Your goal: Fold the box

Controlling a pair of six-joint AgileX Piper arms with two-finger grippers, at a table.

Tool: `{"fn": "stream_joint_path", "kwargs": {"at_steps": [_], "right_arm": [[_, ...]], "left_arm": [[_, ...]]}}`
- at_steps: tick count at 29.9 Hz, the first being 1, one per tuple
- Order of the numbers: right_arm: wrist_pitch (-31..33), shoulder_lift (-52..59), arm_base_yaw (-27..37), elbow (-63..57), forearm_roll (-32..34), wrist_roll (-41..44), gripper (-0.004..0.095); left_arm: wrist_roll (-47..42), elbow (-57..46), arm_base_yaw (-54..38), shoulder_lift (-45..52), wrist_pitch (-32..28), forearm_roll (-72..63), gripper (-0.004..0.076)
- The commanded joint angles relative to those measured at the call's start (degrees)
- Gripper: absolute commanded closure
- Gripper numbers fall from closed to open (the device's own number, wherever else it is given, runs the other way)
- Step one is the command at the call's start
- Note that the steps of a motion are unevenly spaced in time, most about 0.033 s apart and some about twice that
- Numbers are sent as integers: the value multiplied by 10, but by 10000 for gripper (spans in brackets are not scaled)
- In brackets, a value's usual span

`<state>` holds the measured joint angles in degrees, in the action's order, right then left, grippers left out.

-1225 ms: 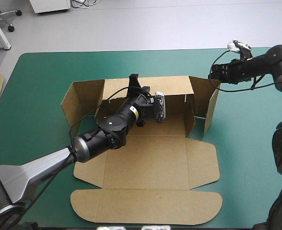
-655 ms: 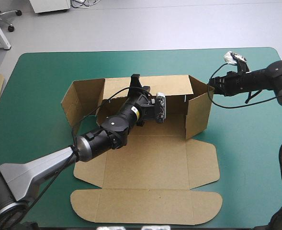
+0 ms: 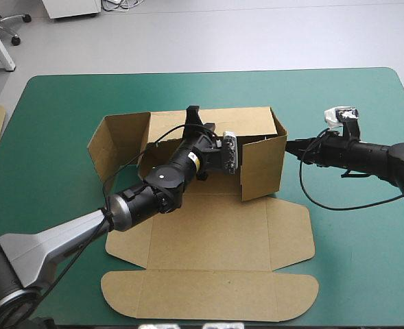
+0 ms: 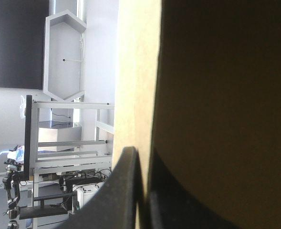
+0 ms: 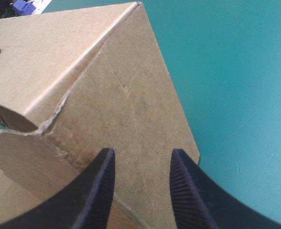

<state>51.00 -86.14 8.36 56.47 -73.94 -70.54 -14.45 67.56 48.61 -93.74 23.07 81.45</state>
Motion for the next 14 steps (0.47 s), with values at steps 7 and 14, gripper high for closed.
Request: {"fn": "stream_joint_path", "kwargs": {"at_steps": [7, 14], "right_arm": [[-75, 59, -47, 10, 26, -7, 555], [-138, 76, -112, -2, 99, 53, 569]], "left_arm": [[-24, 2, 0, 9, 13, -40, 738], [-24, 2, 0, 9, 17, -40, 738]]}}
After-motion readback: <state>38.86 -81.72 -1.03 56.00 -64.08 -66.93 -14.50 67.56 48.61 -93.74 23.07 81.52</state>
